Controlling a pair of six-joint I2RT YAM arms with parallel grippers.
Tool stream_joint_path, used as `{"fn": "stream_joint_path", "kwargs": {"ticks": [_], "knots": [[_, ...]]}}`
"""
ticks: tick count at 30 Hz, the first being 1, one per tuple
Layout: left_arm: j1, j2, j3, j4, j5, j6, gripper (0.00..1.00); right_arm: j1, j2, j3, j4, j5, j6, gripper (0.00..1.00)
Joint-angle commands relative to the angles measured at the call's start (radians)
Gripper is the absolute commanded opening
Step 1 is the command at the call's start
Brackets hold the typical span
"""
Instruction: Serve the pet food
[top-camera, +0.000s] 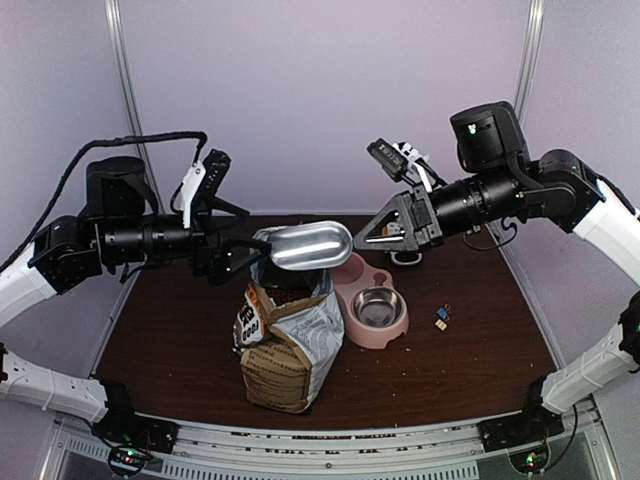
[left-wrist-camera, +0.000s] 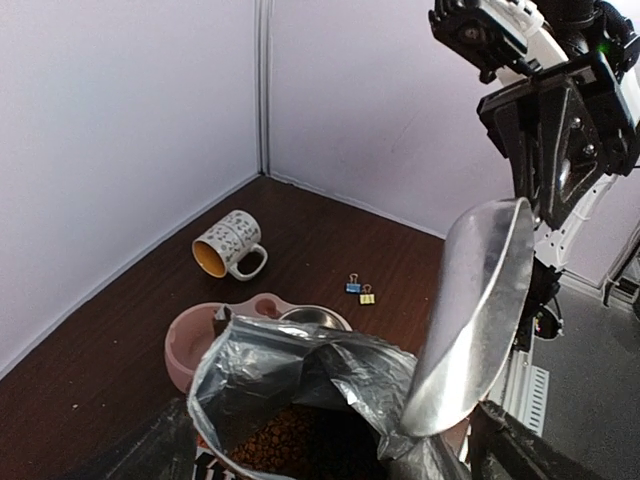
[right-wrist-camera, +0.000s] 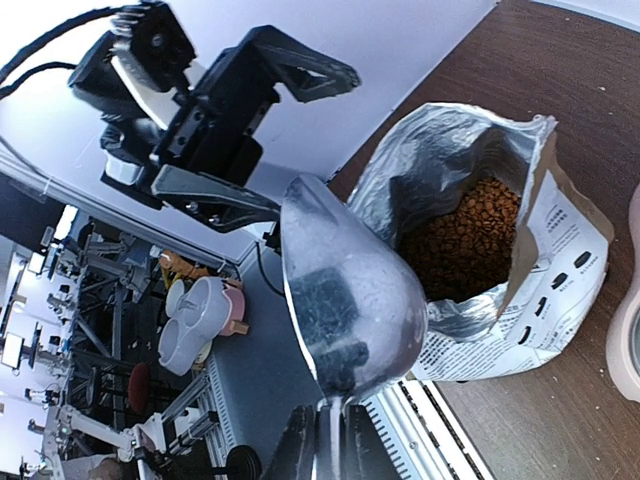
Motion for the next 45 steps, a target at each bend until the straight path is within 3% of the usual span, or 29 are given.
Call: {"fn": "stream_joint_path", "kwargs": {"ticks": [1,7,12,22,26,28,33,36,41,45], "knots": [[0.007,0.019,0.010,0.074,0.120,-0.049,0.94,0.001,-0.046,-0.039,0.142,-0.127,0.006,0.00],[0.010,0.038,0.010,0.118,0.219,-0.086,0.53,0.001,-0.055,-0.055,0.152,-0.146,-0.006,0.00],[0.010,0.052,0.009,0.137,0.268,-0.105,0.29,0.001,-0.056,-0.054,0.154,-0.142,-0.023,0.00],[0.012,0.045,-0.007,0.154,0.334,-0.174,0.00,0.001,-0.056,-0.079,0.161,-0.127,-0.097,0.00],[0.024,0.040,-0.010,0.138,0.351,-0.212,0.00,0.002,-0.051,-0.098,0.189,-0.112,-0.133,0.00],[0.038,0.036,-0.012,0.128,0.352,-0.238,0.00,0.001,-0.043,-0.103,0.207,-0.110,-0.158,0.07],[0.090,0.031,-0.010,0.093,0.384,-0.335,0.00,0.002,-0.071,-0.162,0.280,-0.072,-0.265,0.48],[0.125,0.025,-0.007,0.061,0.421,-0.398,0.00,0.004,-0.112,-0.243,0.370,-0.042,-0.332,0.66],[0.154,0.039,0.027,-0.049,0.462,-0.423,0.00,0.043,-0.142,-0.304,0.452,0.068,-0.463,0.71],[0.164,0.035,0.028,-0.082,0.492,-0.444,0.00,0.073,-0.123,-0.279,0.424,0.142,-0.561,0.71]]}}
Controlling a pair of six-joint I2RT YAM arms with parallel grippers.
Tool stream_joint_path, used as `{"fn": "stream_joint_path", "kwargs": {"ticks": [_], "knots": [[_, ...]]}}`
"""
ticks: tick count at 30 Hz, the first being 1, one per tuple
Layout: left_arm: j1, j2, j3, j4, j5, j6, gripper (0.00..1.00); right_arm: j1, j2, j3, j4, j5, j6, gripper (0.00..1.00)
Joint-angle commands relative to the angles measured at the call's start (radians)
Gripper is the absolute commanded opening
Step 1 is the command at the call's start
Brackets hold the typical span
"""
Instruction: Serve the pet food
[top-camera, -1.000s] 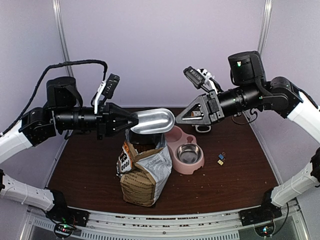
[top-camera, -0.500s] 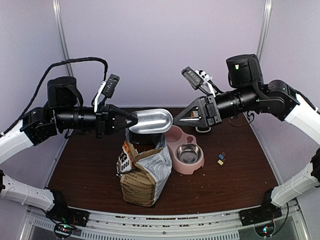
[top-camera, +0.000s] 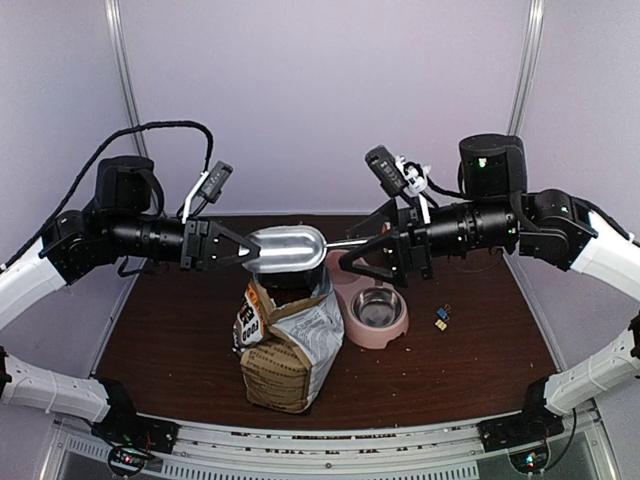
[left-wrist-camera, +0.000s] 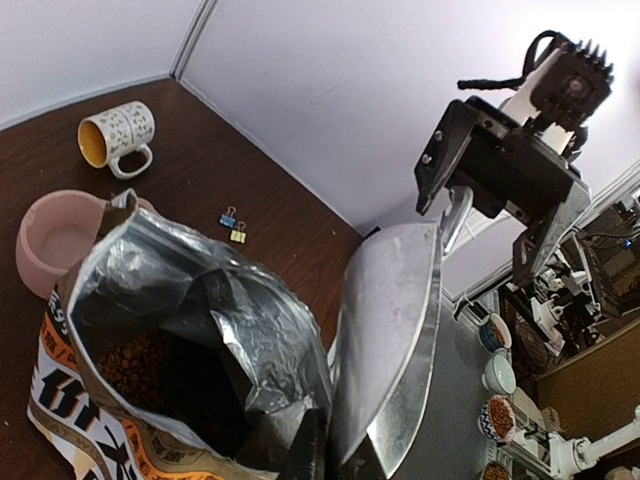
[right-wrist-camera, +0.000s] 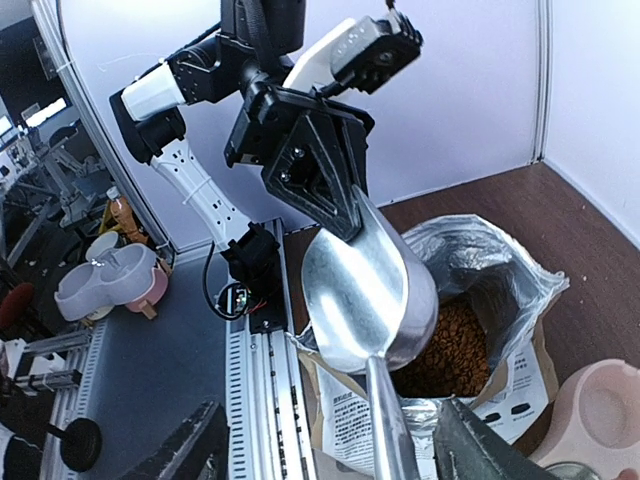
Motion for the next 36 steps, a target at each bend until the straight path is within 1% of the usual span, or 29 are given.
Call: {"fn": "stream_joint_path", "kwargs": {"ticks": [1,3,6,7,9,11,16,22,25,26,28,29,31,33,35,36], "knots": [[0.012,-0.011,0.033,-0.031,0.064,-0.048,0.00,0.031,0.002,0.028,0.030,0.112,-0.156,0.71],[0.013,-0.014,0.033,-0.032,0.065,-0.054,0.00,0.043,0.020,0.046,0.001,0.128,-0.192,0.70],[0.014,-0.015,0.034,-0.029,0.066,-0.057,0.00,0.056,0.034,0.053,-0.010,0.138,-0.220,0.65],[0.014,-0.016,0.033,-0.026,0.069,-0.060,0.00,0.057,0.037,0.053,-0.009,0.141,-0.222,0.61],[0.014,-0.013,0.033,-0.020,0.075,-0.063,0.00,0.060,0.045,0.057,-0.010,0.137,-0.223,0.48],[0.014,-0.010,0.034,-0.021,0.078,-0.062,0.00,0.062,0.054,0.067,-0.025,0.131,-0.225,0.40],[0.014,-0.007,0.036,-0.021,0.083,-0.062,0.00,0.066,0.064,0.073,-0.039,0.137,-0.229,0.33],[0.014,-0.006,0.033,-0.020,0.083,-0.063,0.00,0.066,0.069,0.078,-0.043,0.128,-0.227,0.15],[0.013,-0.005,0.034,-0.020,0.082,-0.061,0.00,0.067,0.071,0.081,-0.047,0.128,-0.229,0.02],[0.013,-0.003,0.034,-0.021,0.081,-0.060,0.00,0.066,0.069,0.082,-0.049,0.131,-0.230,0.00],[0.014,0.000,0.043,-0.037,0.071,-0.046,0.00,0.068,0.064,0.085,-0.057,0.143,-0.232,0.00],[0.014,0.001,0.057,-0.054,0.056,-0.034,0.03,0.068,0.061,0.088,-0.067,0.157,-0.234,0.00],[0.013,-0.001,0.086,-0.103,0.000,0.005,0.25,0.068,0.057,0.107,-0.099,0.200,-0.231,0.00],[0.014,-0.011,0.121,-0.168,-0.104,0.057,0.48,0.069,0.059,0.142,-0.155,0.261,-0.222,0.00],[0.014,-0.018,0.154,-0.230,-0.224,0.095,0.62,0.069,0.068,0.182,-0.226,0.302,-0.218,0.00],[0.014,-0.018,0.166,-0.256,-0.298,0.107,0.68,0.070,0.072,0.208,-0.261,0.329,-0.215,0.00]]}}
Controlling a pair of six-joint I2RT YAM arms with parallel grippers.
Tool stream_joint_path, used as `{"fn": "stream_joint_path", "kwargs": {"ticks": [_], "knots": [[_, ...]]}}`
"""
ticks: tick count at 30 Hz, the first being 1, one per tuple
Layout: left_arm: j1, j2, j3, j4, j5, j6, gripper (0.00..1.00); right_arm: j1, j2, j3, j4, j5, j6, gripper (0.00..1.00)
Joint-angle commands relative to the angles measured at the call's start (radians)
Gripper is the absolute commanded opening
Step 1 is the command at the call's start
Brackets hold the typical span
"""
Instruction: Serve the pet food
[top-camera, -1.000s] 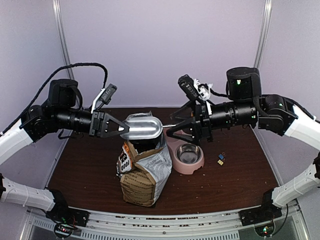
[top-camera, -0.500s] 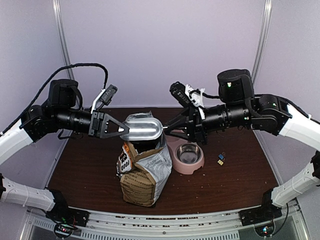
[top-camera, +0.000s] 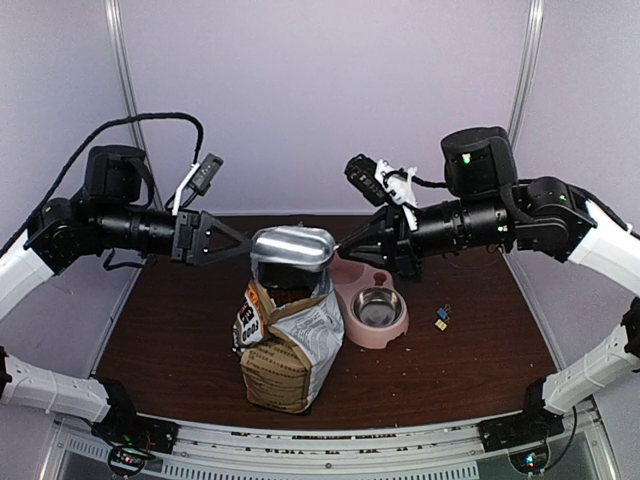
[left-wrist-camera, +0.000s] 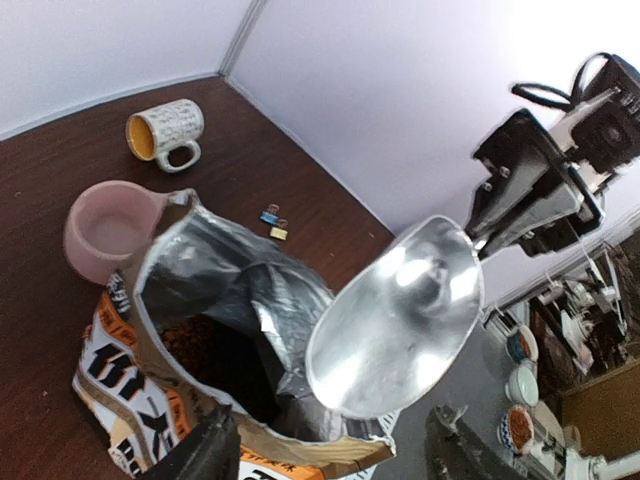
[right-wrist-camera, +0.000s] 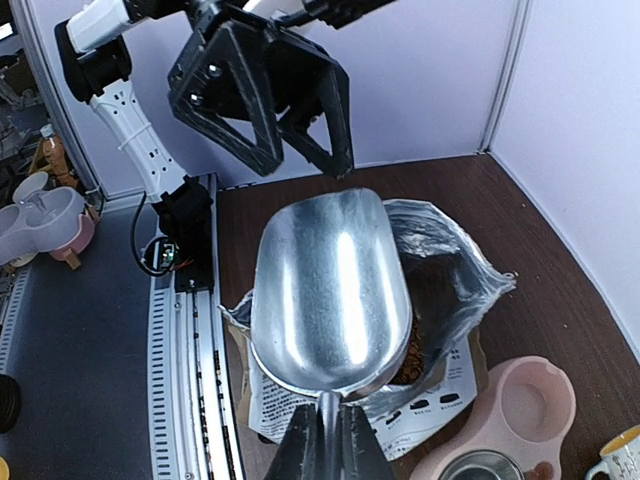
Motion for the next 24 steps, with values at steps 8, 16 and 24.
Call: {"fn": "stream_joint_path", "kwargs": {"ticks": [8,16,24], "knots": [[0.006,0.083,0.132,-0.198,-0.327,0.140,0.96,0.063,0.095,0.259,-0.397,0.292,0.016,0.00],[0.006,0.173,0.154,-0.203,-0.280,0.177,0.98,0.111,0.202,0.395,-0.513,0.341,0.065,0.00],[0.006,0.197,0.139,-0.175,-0.267,0.209,0.72,0.113,0.309,0.487,-0.557,0.349,0.156,0.00]]}}
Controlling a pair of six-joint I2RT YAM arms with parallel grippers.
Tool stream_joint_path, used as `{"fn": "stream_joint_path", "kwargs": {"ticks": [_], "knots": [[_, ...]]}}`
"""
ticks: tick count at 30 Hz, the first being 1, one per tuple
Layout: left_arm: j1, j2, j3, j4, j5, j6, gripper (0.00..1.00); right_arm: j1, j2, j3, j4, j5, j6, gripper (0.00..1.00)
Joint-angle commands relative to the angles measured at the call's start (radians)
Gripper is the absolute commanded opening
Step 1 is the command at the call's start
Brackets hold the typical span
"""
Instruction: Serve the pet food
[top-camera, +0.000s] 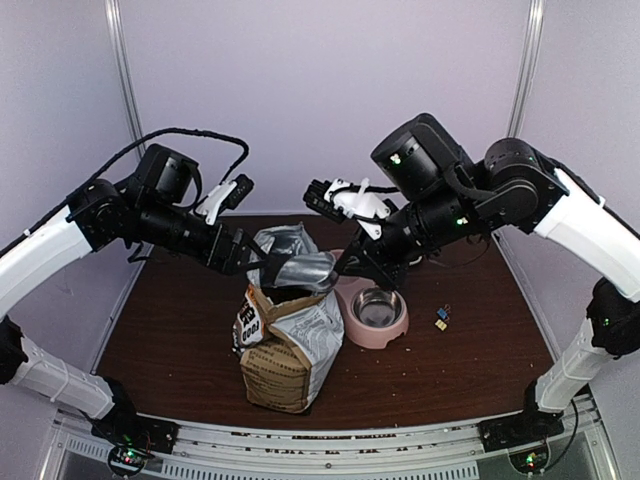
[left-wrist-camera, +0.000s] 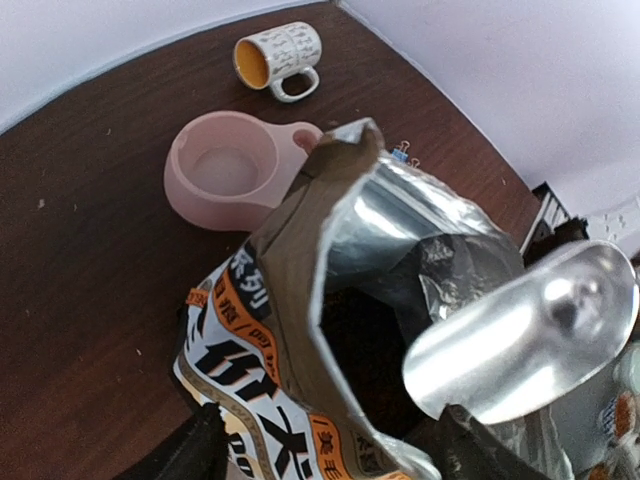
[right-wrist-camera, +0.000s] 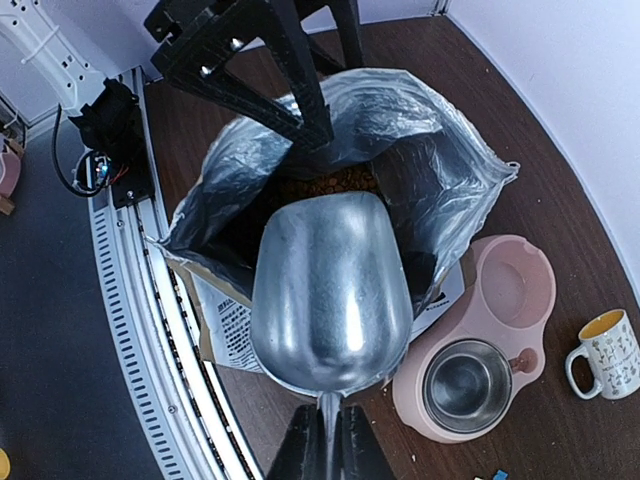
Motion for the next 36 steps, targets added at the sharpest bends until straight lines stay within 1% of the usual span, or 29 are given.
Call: {"fn": "stream_joint_path", "kwargs": {"ticks": [1,4,8,9,10,11,16,21,27,32,36], "knots": [[0.006,-0.007,0.016,0.047,0.030,0.038,0.63,0.007,0.049,0.073,-0.047,0.044,0.074,0.00],[0.006,-0.015,-0.014,0.095,0.109,0.037,0.41,0.008,0.096,0.110,-0.072,0.044,0.104,0.00],[0.004,-0.015,-0.051,0.158,0.188,0.017,0.11,0.008,0.138,0.111,-0.066,0.017,0.157,0.00],[0.004,-0.020,-0.059,0.173,0.196,0.015,0.05,0.008,0.145,0.111,-0.070,0.017,0.170,0.00],[0.001,-0.027,-0.069,0.193,0.198,0.016,0.02,0.008,0.152,0.109,-0.074,0.017,0.181,0.00],[-0.003,-0.038,-0.077,0.212,0.198,0.021,0.00,0.008,0.155,0.100,-0.083,0.017,0.194,0.00],[-0.052,-0.070,-0.094,0.290,0.190,0.056,0.00,0.007,0.160,0.092,-0.186,0.040,0.243,0.00],[-0.123,-0.043,-0.091,0.357,0.181,0.084,0.00,0.002,0.163,0.109,-0.310,0.056,0.306,0.00],[-0.173,-0.012,-0.107,0.452,0.183,0.095,0.00,-0.004,0.195,0.075,-0.369,0.039,0.384,0.00],[-0.177,-0.007,-0.136,0.453,0.154,0.100,0.00,-0.014,0.285,0.111,-0.437,0.012,0.376,0.00],[-0.177,-0.017,-0.169,0.443,0.108,0.113,0.00,-0.015,0.391,0.109,-0.417,-0.046,0.371,0.00]]}}
